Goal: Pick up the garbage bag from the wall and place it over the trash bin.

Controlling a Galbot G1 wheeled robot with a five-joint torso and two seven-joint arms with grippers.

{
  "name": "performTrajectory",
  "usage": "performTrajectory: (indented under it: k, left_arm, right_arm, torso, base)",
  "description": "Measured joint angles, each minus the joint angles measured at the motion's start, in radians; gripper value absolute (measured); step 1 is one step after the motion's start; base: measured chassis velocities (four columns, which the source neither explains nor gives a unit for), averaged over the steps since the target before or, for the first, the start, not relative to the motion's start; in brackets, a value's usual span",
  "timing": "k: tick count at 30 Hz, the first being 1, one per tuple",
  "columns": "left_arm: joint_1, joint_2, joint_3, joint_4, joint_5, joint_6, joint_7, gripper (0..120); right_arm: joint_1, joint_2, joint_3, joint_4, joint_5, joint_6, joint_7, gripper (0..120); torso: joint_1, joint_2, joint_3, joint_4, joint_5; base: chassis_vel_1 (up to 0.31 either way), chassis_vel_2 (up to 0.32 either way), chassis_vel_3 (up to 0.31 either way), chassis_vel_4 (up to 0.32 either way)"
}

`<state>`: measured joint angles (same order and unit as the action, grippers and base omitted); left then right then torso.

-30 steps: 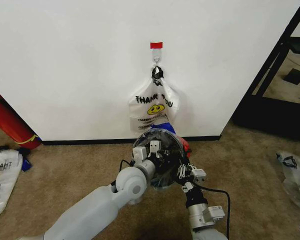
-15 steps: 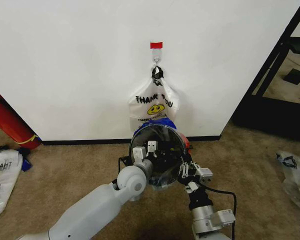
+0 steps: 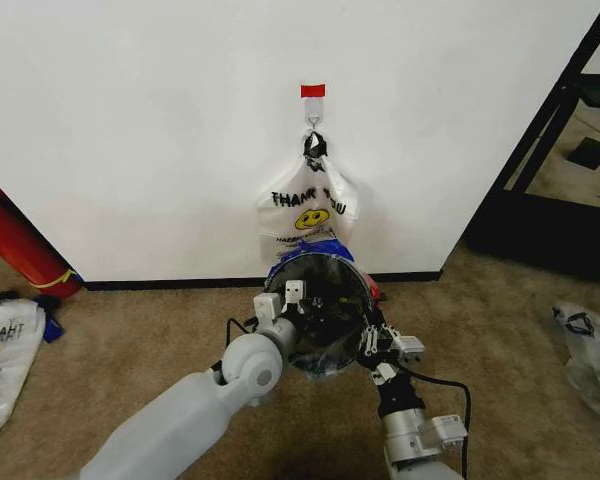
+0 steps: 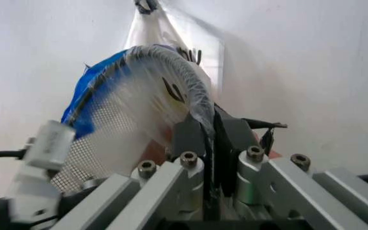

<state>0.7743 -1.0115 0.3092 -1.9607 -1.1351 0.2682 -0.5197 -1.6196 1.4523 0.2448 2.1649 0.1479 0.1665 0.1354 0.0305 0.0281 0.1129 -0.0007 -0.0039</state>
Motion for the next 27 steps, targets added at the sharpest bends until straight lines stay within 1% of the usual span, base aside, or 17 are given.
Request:
performTrajectory:
  k: [3, 7, 10, 12, 15, 22, 27]
  left_arm:
    - [0.010, 0.003, 0.019, -0.018, -0.012, 0.011, -0.001, 0]
    - [0.008, -0.007, 0.049, -0.018, -0.016, 0.023, 0.000, 0]
    - [-0.016, -0.015, 0.093, -0.001, -0.019, 0.034, 0.000, 0]
    - [-0.023, -0.014, 0.102, 0.004, -0.019, 0.035, 0.000, 0]
    - [-0.059, -0.008, 0.144, 0.033, -0.027, 0.048, 0.001, 0]
    - [-0.094, -0.022, 0.188, 0.052, -0.070, 0.068, -0.002, 0]
    - [-0.111, -0.014, 0.209, 0.052, -0.083, 0.081, 0.004, 0]
  right_arm:
    - [0.004, -0.003, 0.000, -0.008, -0.017, 0.011, -0.004, 1]
    - [0.002, -0.004, -0.006, -0.018, -0.045, 0.024, -0.011, 1]
    - [-0.016, -0.003, -0.017, -0.037, -0.127, 0.062, -0.027, 1]
    - [-0.021, -0.003, -0.020, -0.040, -0.144, 0.071, -0.031, 1]
    - [-0.042, -0.005, -0.030, -0.047, -0.203, 0.107, -0.051, 1]
    - [-0.021, -0.018, -0.030, -0.059, -0.208, 0.112, -0.054, 1]
    - [-0.010, -0.015, -0.031, -0.067, -0.206, 0.112, -0.054, 1]
  torso:
    - [0.000, 0.000, 0.000, -0.0002, 0.0000]
    - [0.000, 0.000, 0.000, -0.0002, -0.0001]
    - [0.000, 0.000, 0.000, -0.0003, 0.0000]
    - [0.000, 0.000, 0.000, -0.0003, 0.0000]
    - [0.000, 0.000, 0.000, -0.0003, 0.0000]
    - [0.000, 0.000, 0.000, -0.0004, 0.0000]
    - [0.000, 0.000, 0.000, -0.0001, 0.0001]
  base:
    - [0.000, 0.000, 0.000, 0.000]
    - [0.000, 0.000, 0.000, 0.000]
    - [0.000, 0.000, 0.000, 0.000]
    - [0.000, 0.000, 0.000, 0.000]
    - [0.000, 0.000, 0.000, 0.000]
    - [0.000, 0.000, 0.000, 0.000]
    - [0.000, 0.000, 0.000, 0.000]
